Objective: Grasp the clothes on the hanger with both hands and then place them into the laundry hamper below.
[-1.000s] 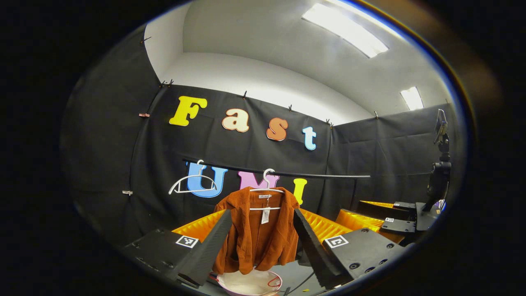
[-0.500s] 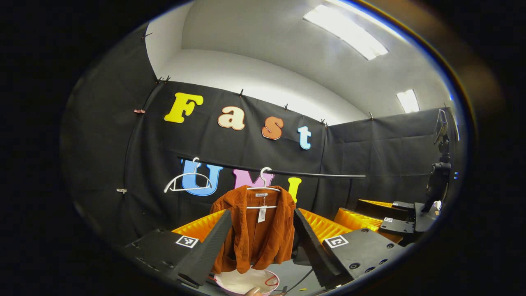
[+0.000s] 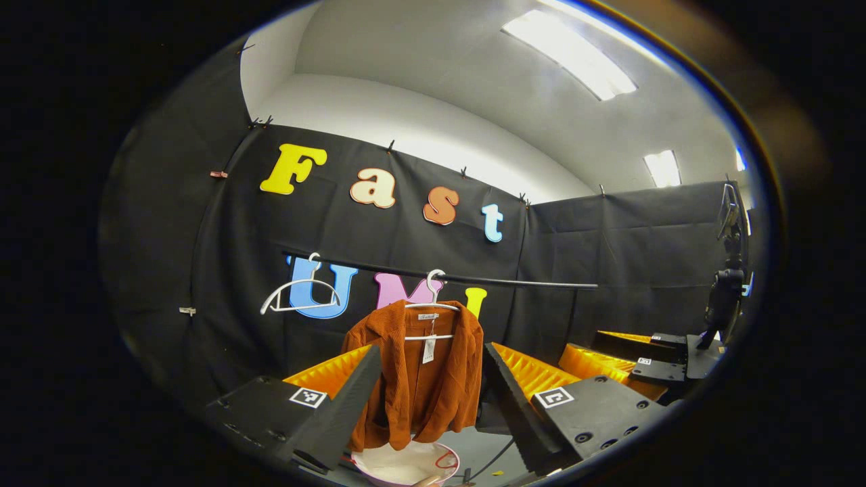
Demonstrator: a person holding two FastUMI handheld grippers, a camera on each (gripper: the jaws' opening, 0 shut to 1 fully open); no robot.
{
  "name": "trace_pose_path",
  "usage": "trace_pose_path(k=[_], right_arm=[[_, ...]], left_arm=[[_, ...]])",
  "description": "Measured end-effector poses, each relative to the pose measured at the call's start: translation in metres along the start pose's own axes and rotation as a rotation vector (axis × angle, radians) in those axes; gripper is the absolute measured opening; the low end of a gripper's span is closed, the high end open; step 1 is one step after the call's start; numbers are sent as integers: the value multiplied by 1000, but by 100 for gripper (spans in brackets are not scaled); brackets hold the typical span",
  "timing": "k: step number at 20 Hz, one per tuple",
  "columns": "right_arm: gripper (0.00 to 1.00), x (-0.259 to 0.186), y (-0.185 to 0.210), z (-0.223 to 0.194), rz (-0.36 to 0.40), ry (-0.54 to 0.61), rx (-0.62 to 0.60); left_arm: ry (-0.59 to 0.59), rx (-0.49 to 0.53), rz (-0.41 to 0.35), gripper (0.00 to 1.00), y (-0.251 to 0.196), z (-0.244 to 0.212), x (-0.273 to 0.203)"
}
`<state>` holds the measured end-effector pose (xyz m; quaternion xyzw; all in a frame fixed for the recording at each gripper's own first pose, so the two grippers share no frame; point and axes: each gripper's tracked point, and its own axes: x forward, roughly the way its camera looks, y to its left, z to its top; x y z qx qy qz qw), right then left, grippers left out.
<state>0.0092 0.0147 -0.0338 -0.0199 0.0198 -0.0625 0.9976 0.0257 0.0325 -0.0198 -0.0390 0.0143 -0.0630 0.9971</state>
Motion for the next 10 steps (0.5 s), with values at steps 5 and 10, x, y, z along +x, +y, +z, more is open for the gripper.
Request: trace_pose_path(k=[5, 10], right_arm=[[97, 37, -6, -13, 13, 10, 5], [98, 103, -16, -33, 84, 11, 30]], left_arm=[[23, -5, 15, 95, 11, -13, 29], [37, 7, 77, 95, 28, -32, 87]])
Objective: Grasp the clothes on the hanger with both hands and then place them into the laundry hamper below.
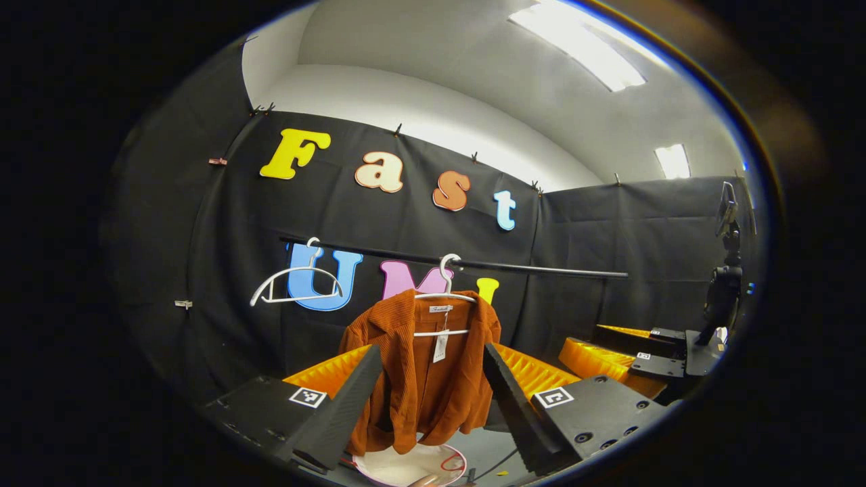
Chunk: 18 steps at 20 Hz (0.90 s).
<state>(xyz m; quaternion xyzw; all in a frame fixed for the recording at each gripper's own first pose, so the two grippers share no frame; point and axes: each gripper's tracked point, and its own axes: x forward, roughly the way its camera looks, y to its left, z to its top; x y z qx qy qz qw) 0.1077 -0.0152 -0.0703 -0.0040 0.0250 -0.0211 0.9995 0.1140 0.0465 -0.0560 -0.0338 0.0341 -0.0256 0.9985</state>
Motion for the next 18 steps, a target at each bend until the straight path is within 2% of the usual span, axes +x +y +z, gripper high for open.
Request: trace_pose_path(k=[6, 11, 18], right_arm=[[98, 86, -27, -45, 72, 68, 33], [98, 136, -47, -83, 100, 116, -22], [98, 184, -81, -145, 47, 211, 49]], left_arm=[[23, -19, 40, 95, -13, -22, 80], [59, -2, 112, 95, -8, -47, 129], [136, -42, 236, 96, 14, -93, 177]])
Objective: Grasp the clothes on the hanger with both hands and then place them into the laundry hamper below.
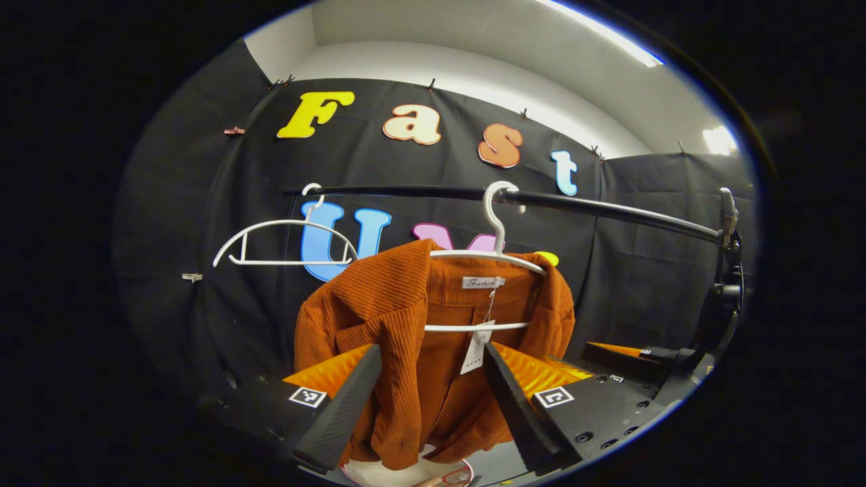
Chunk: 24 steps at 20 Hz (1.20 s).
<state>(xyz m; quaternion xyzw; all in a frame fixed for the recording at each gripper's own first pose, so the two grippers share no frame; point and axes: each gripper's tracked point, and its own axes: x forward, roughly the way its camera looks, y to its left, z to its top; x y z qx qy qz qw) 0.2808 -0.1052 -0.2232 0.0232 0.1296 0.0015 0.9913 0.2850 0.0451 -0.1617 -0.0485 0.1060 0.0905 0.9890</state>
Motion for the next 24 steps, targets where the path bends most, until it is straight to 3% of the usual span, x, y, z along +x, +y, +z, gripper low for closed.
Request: trace_pose_path(k=[9, 13, 15, 16, 18, 19, 24], right_arm=[[98, 58, -12, -33, 19, 75, 82], [98, 82, -6, -38, 49, 82, 93], [98, 98, -11, -39, 60, 83, 75], [91, 107, -30, -36, 4, 76, 39], [15, 119, -42, -28, 31, 56, 33], [22, 117, -47, -27, 43, 56, 38], [20, 113, -91, -6, 48, 16, 131]], left_arm=[[64, -58, 168, 96, 37, -40, 45], [44, -96, 206, 93, 44, -41, 64], [33, -116, 181, 91, 41, -39, 80], [41, -124, 155, 85, 36, -42, 86], [46, -114, 222, 34, 57, -40, 89], [45, -119, 221, 9, 61, -38, 90], [24, -79, 293, 6, 83, -22, 71]])
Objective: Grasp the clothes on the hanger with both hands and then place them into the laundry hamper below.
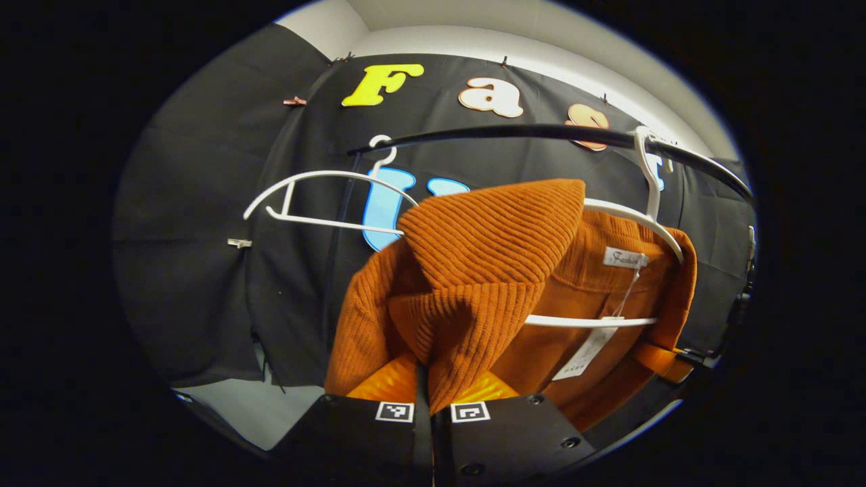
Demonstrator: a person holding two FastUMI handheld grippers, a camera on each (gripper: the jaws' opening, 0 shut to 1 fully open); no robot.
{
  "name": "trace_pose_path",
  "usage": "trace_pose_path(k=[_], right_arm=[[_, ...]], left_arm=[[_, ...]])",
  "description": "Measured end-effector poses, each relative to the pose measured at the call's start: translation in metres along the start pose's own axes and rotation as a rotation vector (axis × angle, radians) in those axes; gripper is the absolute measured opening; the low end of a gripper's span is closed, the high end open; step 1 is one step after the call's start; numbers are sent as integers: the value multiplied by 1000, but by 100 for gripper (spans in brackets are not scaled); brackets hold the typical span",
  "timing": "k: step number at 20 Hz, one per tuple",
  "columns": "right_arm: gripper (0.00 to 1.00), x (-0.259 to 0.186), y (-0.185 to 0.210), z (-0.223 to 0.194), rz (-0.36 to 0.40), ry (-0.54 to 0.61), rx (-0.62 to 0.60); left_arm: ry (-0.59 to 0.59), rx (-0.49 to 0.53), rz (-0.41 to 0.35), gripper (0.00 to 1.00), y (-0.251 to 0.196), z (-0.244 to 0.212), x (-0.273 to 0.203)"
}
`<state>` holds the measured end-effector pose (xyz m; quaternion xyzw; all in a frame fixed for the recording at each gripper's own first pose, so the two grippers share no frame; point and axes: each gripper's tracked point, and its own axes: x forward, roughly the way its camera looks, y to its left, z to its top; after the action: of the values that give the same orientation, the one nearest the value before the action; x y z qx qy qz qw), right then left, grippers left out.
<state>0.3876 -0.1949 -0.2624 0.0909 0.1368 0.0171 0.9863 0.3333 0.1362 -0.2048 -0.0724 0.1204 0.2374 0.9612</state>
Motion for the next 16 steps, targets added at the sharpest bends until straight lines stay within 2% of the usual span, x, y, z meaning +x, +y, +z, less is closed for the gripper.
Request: trace_pose_path(k=[2, 5, 7, 9, 10, 11, 12, 13, 14, 15, 16], right_arm=[[25, -2, -4, 11, 27, -14, 47], [25, -10, -4, 25, 75, -39, 35], [25, -19, -8, 45, 104, -78, 70], [25, -24, -18, 63, 96, -119, 100], [21, -24, -25, 79, 87, -159, 119], [25, -23, -28, 93, 87, -194, 137], [21, -22, -31, 105, 81, -229, 150], [21, -16, -35, 115, 73, -264, 154], [29, -9, -37, 118, 64, -276, 148], [20, -7, -36, 116, 64, -272, 144], [30, 0, -37, 114, 63, -266, 137]], left_arm=[[-14, 37, 29, 6, 11, 10, -7], [-42, 87, 60, 6, 22, 27, -16], [-76, 116, 74, 6, 29, 45, -23], [-116, 147, 92, 6, 37, 62, -31], [-132, 166, 98, 6, 40, 69, -34], [-148, 184, 105, 6, 42, 77, -36], [-169, 200, 110, 5, 44, 86, -36], [-193, 218, 112, 6, 45, 97, -37], [-211, 234, 115, 6, 47, 103, -35], [-220, 247, 118, 5, 50, 108, -30], [-220, 256, 122, 6, 56, 109, -25]])
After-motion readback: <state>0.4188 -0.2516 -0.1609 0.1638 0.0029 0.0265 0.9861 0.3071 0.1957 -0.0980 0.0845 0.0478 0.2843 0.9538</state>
